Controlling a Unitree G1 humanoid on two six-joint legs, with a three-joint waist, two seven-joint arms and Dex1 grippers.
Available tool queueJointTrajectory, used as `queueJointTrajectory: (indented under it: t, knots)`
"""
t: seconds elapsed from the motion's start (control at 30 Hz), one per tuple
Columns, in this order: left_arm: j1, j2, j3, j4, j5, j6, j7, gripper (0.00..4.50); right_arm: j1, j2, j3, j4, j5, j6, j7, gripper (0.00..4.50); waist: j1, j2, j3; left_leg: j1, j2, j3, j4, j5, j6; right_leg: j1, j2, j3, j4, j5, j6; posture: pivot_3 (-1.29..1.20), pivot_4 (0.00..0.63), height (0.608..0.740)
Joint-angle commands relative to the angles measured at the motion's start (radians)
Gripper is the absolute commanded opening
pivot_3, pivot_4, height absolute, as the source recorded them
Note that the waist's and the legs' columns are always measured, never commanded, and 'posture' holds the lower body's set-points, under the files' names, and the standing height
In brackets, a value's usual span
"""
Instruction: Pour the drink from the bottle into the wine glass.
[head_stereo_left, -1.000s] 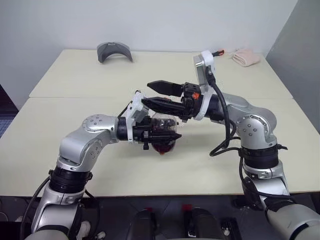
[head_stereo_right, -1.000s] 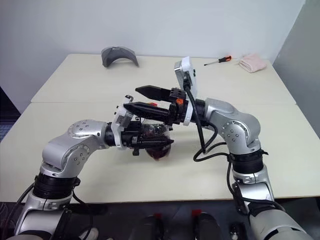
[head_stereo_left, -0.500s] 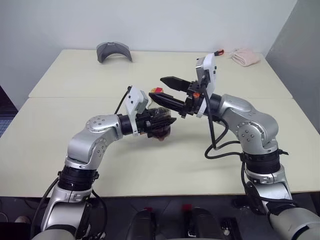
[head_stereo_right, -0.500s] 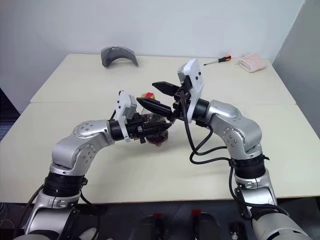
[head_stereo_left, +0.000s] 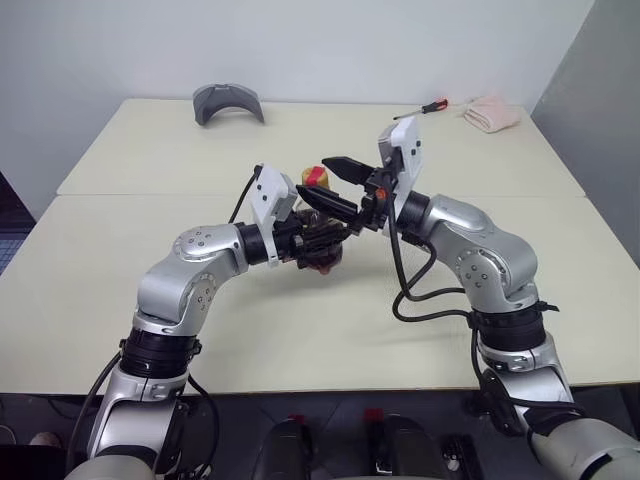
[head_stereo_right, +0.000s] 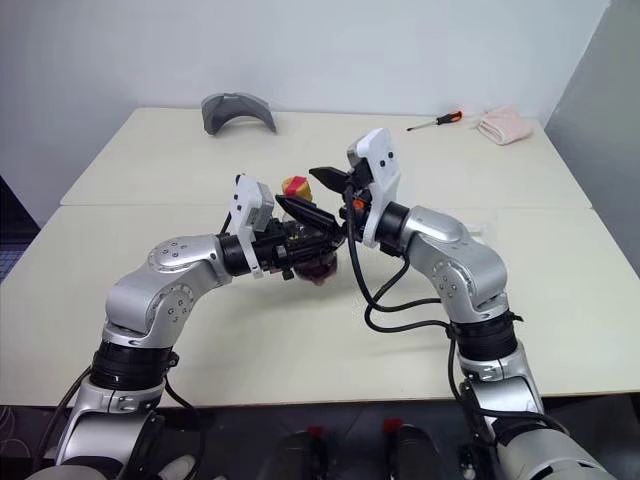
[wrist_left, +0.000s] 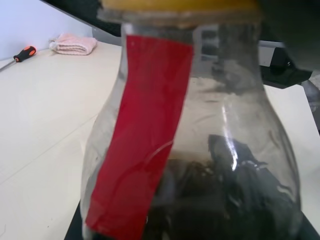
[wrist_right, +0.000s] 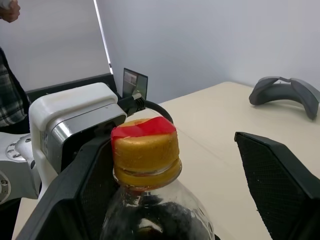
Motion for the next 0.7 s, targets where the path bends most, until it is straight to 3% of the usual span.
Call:
queueJointTrajectory:
  t: [0.03, 0.27, 0.7]
  knots:
    - [-0.027, -0.008, 0.023, -0.018, -0.011, -0.013, 0.000, 1.92, -0.037, 0.006, -0.039, -0.011, 0.001, -0.019, -0.022, 3.93, 0.000, 0.000, 0.000, 0.000, 0.000, 0.000, 0.000, 0.000, 0.000, 0.000, 0.000, 0.000, 0.000, 0.000, 0.000, 0.00, 0.150, 0.740]
    - [-0.026, -0.005, 0.024, -0.011, -0.009, -0.016, -0.004, 1.92, -0.046, 0.000, -0.044, 0.000, 0.003, -0.019, -0.021, 3.93, 0.000, 0.000, 0.000, 0.000, 0.000, 0.000, 0.000, 0.000, 0.000, 0.000, 0.000, 0.000, 0.000, 0.000, 0.000, 0.00, 0.150, 0.740]
    - [-0.003, 0.031, 0.046, -0.041, -0.037, 0.005, -0.040, 1.92, -0.007, -0.119, -0.084, 0.001, 0.044, -0.009, 0.079, 3.93, 0.000, 0.000, 0.000, 0.000, 0.000, 0.000, 0.000, 0.000, 0.001, 0.000, 0.000, 0.000, 0.000, 0.000, 0.000, 0.00, 0.150, 0.740]
